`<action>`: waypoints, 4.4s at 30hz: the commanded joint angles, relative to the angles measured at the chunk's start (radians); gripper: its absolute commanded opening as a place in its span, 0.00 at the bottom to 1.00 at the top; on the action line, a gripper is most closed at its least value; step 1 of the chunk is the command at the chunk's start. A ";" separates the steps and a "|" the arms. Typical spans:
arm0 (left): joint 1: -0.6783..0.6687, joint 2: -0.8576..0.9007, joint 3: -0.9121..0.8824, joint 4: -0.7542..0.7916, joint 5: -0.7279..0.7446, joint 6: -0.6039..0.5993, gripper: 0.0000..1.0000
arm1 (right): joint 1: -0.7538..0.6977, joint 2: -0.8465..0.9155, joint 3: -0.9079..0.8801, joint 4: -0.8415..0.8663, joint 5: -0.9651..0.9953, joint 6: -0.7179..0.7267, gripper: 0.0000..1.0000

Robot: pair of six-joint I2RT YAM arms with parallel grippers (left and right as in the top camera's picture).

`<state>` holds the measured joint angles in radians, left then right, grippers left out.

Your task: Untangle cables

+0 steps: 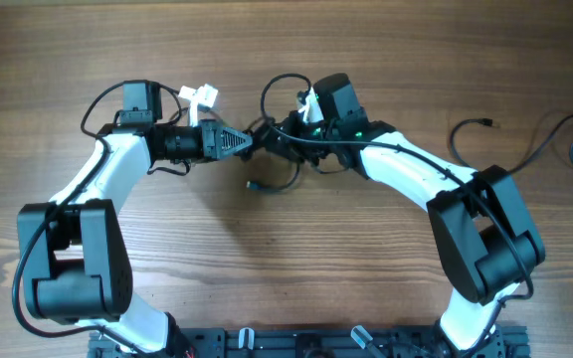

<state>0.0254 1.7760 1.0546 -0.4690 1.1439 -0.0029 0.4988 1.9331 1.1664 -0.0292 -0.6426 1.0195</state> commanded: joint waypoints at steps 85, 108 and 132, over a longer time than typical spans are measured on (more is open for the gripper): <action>0.040 0.005 -0.002 -0.069 -0.256 -1.396 0.04 | 0.296 -0.231 -0.002 -0.312 0.507 -1.023 0.46; 0.018 0.005 -0.002 -0.087 -0.103 -1.397 0.04 | 0.328 -0.156 -0.002 -0.263 0.620 -1.147 0.29; 0.018 0.005 -0.002 -0.101 -0.440 -1.397 0.06 | 0.077 -0.282 -0.002 0.326 -0.325 -0.728 0.04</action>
<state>0.0448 1.7519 1.0718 -0.5655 0.8776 -1.4212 0.6300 1.7283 1.1095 0.1513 -0.6689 0.1581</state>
